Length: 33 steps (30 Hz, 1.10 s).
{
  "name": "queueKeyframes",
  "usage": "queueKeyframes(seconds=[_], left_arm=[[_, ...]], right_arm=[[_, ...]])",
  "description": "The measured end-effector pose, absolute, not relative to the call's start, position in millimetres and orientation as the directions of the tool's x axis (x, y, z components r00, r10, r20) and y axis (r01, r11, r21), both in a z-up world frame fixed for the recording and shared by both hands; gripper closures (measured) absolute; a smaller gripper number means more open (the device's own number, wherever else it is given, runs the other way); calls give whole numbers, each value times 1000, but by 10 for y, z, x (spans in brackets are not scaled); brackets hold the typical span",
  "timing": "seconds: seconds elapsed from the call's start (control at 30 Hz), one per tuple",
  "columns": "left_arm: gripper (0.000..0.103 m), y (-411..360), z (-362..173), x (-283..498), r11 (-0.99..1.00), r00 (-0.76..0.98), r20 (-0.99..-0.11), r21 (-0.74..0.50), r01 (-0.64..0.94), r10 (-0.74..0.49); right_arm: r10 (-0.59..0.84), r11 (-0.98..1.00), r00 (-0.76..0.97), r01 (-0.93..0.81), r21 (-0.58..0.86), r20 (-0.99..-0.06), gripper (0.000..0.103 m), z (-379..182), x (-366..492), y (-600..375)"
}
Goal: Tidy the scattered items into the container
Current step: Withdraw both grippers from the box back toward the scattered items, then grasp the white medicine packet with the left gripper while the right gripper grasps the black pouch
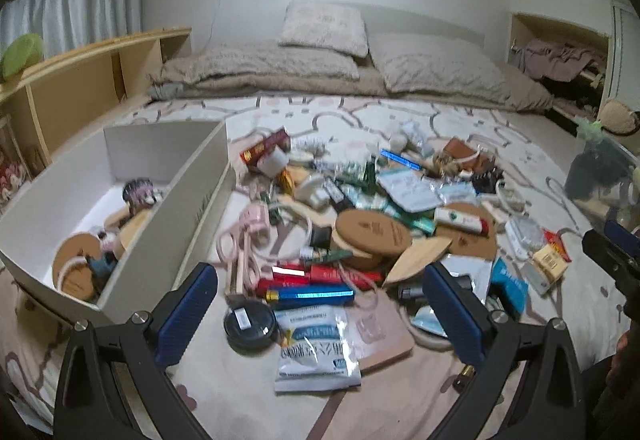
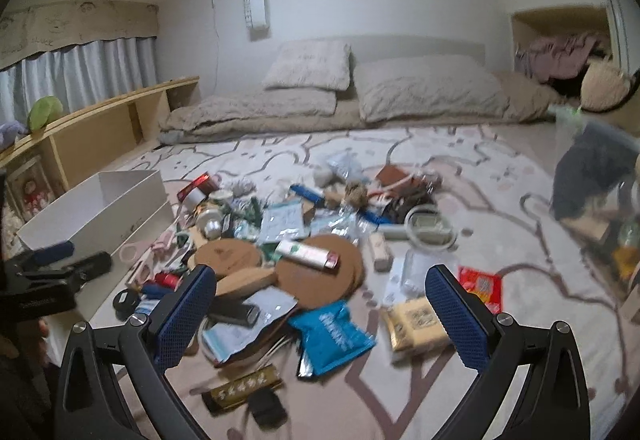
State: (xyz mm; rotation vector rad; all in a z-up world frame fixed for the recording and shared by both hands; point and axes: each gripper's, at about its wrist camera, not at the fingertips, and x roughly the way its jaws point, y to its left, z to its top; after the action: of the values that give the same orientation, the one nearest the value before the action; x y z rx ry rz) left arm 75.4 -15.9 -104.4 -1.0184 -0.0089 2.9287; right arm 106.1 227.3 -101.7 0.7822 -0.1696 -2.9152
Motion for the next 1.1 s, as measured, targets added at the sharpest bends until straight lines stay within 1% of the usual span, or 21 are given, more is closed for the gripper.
queueKeyframes(seconds=[0.1, 0.23, 0.4, 0.47, 0.6, 0.77, 0.97, 1.0, 1.07, 1.1], left_arm=[[1, -152, -1175, 710, -999, -760, -649, -21, -26, 33], [2, -155, -1317, 657, -999, -730, -682, -37, -12, 34], [2, -143, -1483, 618, -998, -693, -720, -61, -1, 45], [2, -144, -1547, 613, -997, -676, -734, -79, 1, 57], [2, -150, -1641, 605, -995, -643, -763, -97, 6, 70], [2, -179, -1740, 562, -994, -609, -791, -102, 25, 66], [2, -269, -1877, 489, -989, -558, -826, -136, 63, 78], [2, -285, -1896, 481, -987, -550, -831, -144, 68, 83], [2, -302, -1925, 470, -985, -541, -836, -157, 75, 92], [3, -309, -1932, 471, -984, -540, -837, -160, 79, 93]], right_arm=[[-161, -983, -849, 91, 161, -502, 0, -1094, 1056, 2259], [-155, -985, -831, 90, 146, -534, 0, -1200, 1042, 2200], [-167, -985, -784, 102, 141, -597, 0, -1372, 1007, 2132], [-177, -984, -744, 112, 141, -644, 0, -1455, 983, 2093], [-178, -984, -703, 126, 126, -689, 0, -1578, 992, 2025], [-217, -976, -665, 159, 149, -715, 0, -1679, 1061, 1946], [-240, -970, -653, 183, 158, -719, 0, -1764, 1151, 1844], [-244, -969, -650, 186, 161, -720, 1, -1775, 1161, 1834], [-267, -963, -640, 193, 186, -720, 13, -1805, 1185, 1823], [-279, -960, -635, 192, 203, -720, 20, -1813, 1187, 1831]])
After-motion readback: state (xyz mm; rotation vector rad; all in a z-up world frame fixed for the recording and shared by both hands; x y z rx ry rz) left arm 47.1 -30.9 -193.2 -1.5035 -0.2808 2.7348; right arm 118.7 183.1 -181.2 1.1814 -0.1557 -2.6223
